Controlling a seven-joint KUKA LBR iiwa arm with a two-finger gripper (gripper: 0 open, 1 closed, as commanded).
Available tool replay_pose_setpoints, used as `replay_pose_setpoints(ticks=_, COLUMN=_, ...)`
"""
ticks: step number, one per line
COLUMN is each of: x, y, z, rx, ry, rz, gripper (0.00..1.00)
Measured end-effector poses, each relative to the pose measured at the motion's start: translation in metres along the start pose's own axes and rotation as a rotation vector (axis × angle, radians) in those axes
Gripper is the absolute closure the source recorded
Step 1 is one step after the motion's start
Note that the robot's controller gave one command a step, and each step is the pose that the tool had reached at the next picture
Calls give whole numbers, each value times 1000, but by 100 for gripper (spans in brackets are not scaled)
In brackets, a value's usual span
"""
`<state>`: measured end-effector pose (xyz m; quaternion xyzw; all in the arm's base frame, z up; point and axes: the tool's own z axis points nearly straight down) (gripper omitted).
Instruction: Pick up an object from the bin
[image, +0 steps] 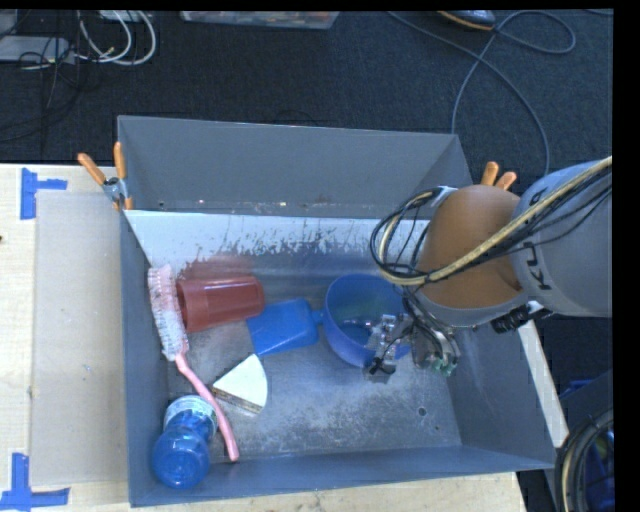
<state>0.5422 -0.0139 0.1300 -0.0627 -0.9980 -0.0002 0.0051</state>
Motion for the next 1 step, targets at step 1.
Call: replay_pose_setpoints(ticks=1, x=-2, y=0, z=-57, rx=0, ry=5, rz=-4, gripper=100)
